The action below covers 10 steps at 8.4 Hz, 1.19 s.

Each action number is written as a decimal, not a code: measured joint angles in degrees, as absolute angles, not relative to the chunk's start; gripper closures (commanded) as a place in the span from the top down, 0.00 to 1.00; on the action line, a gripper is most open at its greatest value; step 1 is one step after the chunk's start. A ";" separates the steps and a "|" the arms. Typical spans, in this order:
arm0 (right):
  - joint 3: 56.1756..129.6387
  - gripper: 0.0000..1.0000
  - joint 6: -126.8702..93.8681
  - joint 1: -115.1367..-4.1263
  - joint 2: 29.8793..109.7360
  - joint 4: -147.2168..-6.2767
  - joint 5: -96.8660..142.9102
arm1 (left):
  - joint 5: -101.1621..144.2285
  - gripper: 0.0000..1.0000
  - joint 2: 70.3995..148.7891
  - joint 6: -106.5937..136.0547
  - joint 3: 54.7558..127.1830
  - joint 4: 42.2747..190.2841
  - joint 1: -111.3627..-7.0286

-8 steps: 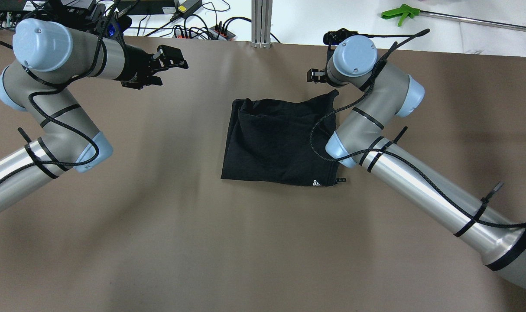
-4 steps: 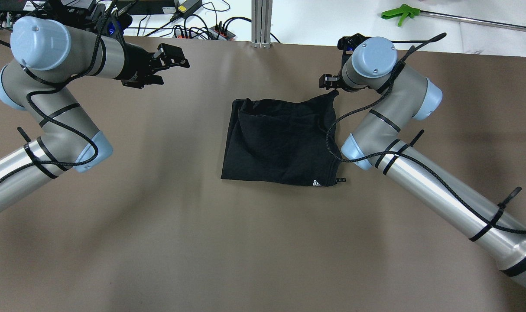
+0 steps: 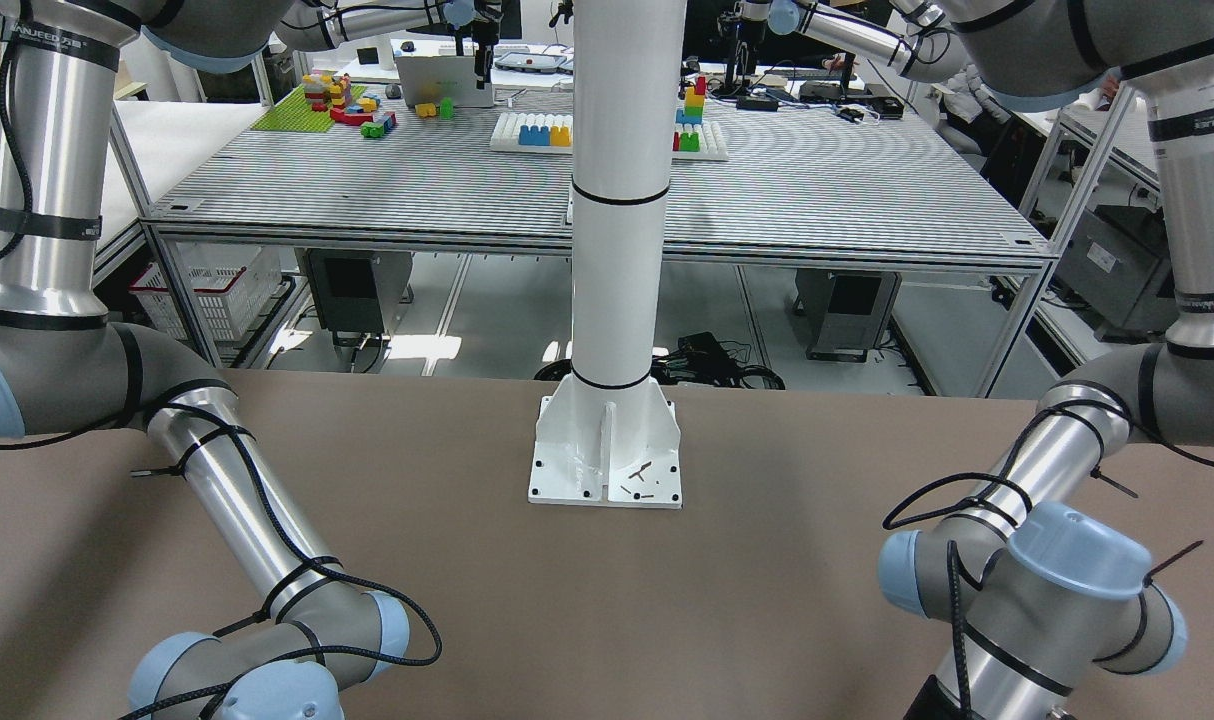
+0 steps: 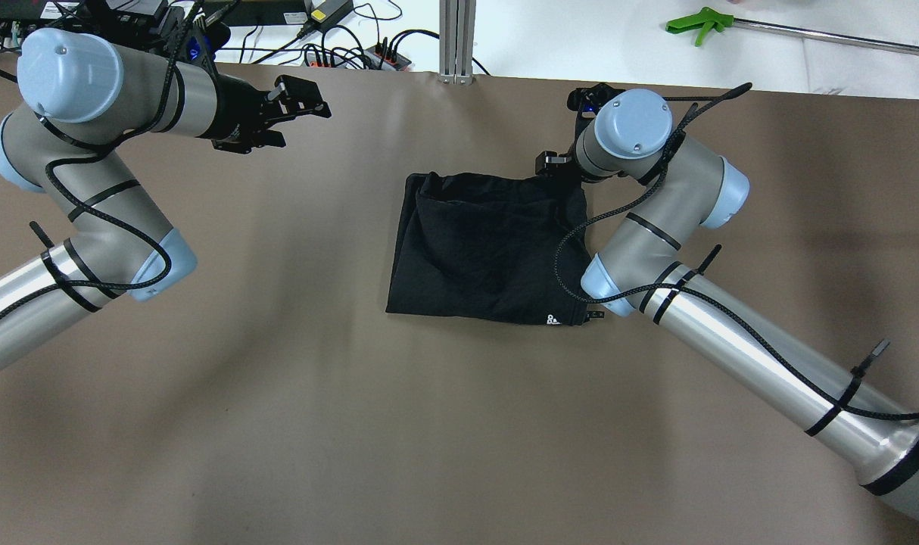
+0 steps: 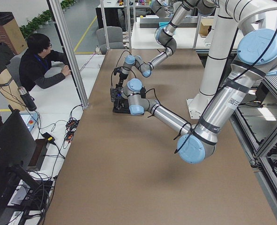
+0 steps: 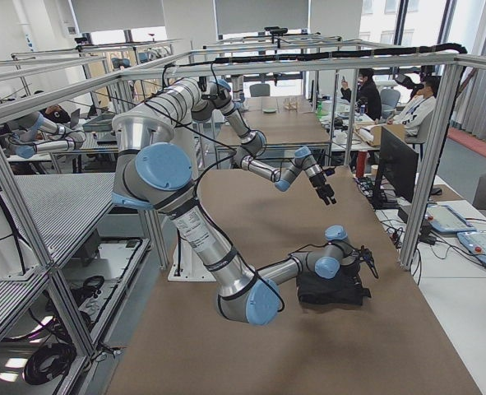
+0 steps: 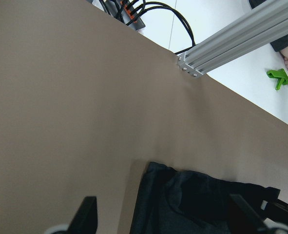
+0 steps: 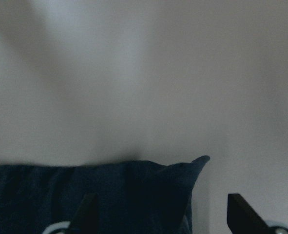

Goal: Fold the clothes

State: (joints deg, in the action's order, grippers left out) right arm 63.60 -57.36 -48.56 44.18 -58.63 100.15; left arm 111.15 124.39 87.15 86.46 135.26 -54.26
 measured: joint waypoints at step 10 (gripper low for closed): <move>60.47 0.00 -56.94 -48.18 43.60 -54.76 99.71 | 110.75 0.94 125.01 87.14 85.71 134.97 -54.11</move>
State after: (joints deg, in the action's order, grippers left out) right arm 60.47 -56.94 -48.18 43.60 -54.76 99.71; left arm 110.75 125.01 87.14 85.71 134.97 -54.11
